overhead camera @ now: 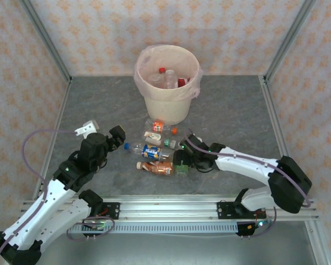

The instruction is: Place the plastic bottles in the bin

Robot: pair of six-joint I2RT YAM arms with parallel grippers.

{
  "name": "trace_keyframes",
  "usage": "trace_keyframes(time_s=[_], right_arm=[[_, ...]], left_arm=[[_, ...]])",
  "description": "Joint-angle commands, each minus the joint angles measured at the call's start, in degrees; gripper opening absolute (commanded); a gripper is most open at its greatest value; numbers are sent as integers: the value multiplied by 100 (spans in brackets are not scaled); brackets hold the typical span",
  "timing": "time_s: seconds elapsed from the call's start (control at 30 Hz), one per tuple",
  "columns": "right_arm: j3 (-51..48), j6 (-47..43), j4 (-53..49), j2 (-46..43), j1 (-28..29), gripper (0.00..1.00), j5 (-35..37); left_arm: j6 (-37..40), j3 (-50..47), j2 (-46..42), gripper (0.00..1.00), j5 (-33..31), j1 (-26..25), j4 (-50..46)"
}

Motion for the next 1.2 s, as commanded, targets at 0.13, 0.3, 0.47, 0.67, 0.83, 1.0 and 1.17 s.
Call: trace_keyframes(time_s=[0.13, 0.3, 0.47, 0.67, 0.83, 1.0, 1.17], right_arm=[[311, 116, -315, 479, 81, 93, 520], [424, 131, -654, 772, 89, 88, 1001], [497, 6, -440, 1200, 82, 86, 981], [503, -365, -487, 681, 89, 65, 1515], [849, -1179, -720, -375, 88, 58, 2495], [1475, -2549, 374, -1222, 80, 54, 2452], [2219, -3790, 2067, -1137, 44, 53, 1712]], left_arm=[[-122, -54, 137, 100, -296, -17, -173], [-104, -6, 349, 100, -262, -17, -165], [-86, -10, 484, 100, -251, -17, -121], [-136, -30, 640, 100, -299, -17, -195], [-421, -78, 782, 100, -333, -12, -247], [-978, -240, 984, 100, -143, 4, -214], [-1357, -410, 1227, 100, 217, 18, 69]])
